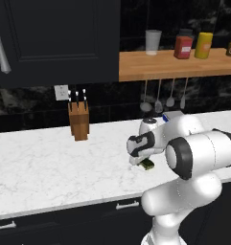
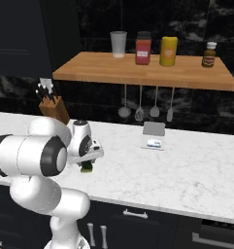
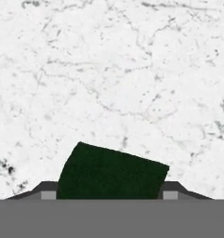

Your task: Pick up the sponge from the counter and clean the cutting board by briefly scrubbing or pressing down on the cutting board. Once finished, release the sponge.

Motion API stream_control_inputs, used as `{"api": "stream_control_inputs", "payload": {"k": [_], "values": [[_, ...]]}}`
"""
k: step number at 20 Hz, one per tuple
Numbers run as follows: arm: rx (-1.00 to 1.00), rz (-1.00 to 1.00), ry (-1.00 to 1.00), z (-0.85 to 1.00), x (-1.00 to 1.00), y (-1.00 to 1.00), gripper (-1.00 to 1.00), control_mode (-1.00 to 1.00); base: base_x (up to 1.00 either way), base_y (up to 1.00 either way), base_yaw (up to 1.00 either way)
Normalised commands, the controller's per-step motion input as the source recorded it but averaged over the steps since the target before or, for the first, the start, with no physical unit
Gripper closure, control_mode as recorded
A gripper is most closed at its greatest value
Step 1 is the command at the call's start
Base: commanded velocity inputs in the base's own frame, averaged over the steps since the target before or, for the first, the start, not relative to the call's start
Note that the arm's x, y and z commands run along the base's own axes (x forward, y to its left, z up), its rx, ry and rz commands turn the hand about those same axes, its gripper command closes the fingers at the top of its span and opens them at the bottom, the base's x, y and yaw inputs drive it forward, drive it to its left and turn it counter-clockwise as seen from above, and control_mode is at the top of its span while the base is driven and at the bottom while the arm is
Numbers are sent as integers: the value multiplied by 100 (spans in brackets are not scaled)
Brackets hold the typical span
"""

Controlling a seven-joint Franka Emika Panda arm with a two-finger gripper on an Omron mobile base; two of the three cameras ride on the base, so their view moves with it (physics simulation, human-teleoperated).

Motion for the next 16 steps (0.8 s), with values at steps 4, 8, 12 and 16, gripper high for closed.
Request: {"api": "stream_control_inputs", "payload": {"k": [4,8,12,16], "values": [[1,0,-1,-1,-33,-1,100,-100,0,0,0],[1,-1,-1,50,0,0,100,-100,0,0,0],[1,0,0,78,-4,0,100,-100,0,0,0],[0,0,0,93,-10,0,100,-100,0,0,0]]}}
